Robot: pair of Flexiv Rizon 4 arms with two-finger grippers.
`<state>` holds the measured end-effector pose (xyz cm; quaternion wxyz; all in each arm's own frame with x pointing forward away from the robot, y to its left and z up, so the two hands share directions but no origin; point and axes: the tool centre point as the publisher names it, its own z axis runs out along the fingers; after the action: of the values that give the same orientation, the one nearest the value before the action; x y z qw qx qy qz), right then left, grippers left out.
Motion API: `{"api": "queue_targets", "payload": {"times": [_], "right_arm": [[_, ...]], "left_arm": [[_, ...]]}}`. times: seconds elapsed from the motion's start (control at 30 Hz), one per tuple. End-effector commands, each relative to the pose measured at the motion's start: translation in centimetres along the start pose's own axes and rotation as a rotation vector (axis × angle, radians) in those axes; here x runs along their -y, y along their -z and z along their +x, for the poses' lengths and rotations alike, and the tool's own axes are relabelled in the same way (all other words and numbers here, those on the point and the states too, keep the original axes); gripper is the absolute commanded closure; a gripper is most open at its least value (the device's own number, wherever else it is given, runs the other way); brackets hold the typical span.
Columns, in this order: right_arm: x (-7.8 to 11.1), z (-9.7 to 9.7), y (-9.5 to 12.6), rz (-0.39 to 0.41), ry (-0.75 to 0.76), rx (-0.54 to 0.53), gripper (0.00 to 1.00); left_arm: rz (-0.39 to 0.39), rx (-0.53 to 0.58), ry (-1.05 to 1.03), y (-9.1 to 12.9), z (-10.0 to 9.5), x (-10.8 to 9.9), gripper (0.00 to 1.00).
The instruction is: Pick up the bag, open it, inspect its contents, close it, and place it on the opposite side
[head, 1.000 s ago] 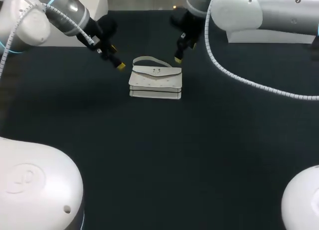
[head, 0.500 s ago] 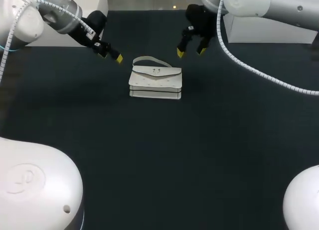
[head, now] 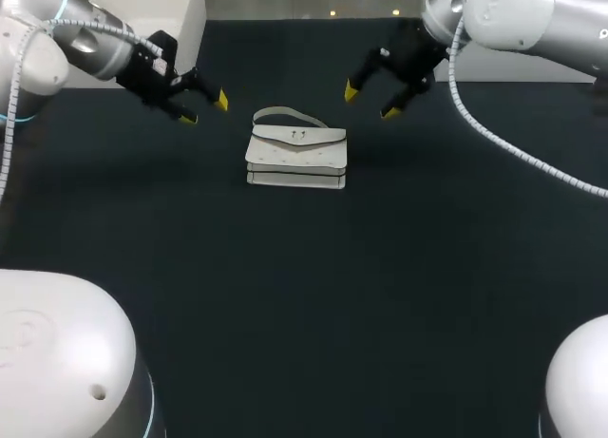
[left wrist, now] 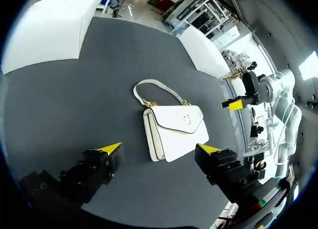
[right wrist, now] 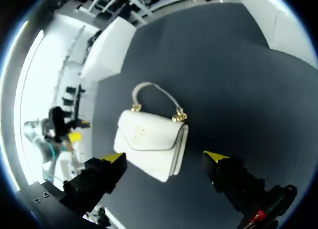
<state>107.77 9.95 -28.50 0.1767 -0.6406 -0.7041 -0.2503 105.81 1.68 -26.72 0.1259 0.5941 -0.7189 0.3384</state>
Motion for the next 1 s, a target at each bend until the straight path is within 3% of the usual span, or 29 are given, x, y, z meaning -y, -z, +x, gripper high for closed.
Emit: {"api": "queue_targets", "payload": {"times": [0.03,0.2,0.3,0.73,0.9,1.0], "right_arm": [[1.4,-0.6,0.3,-0.142,-0.153,-0.111,0.00],[1.5,-0.6,0.1,-0.151,-0.176,-0.150,0.00],[1.4,-0.4,-0.2,-0.119,-0.165,-0.104,0.00],[1.4,-0.4,-0.2,-0.119,-0.165,-0.104,0.00],[1.4,-0.8,-2.0,-0.116,-0.209,-0.195,0.00],[1.1,-1.2,-2.9,-0.072,-0.279,-0.238,0.00]], "left_arm": [[-0.019,-0.225,0.409,-1.0,-0.2,0.8,0.00],[-0.076,-0.273,0.448,-1.8,0.1,0.9,0.00],[-0.062,-0.243,0.429,-1.8,0.0,0.9,0.00],[-0.062,-0.243,0.429,-1.8,0.0,0.9,0.00],[-0.086,-0.362,0.439,-3.1,-0.5,0.2,0.00],[-0.105,-0.412,0.438,-3.5,-0.8,0.4,0.00]]}}
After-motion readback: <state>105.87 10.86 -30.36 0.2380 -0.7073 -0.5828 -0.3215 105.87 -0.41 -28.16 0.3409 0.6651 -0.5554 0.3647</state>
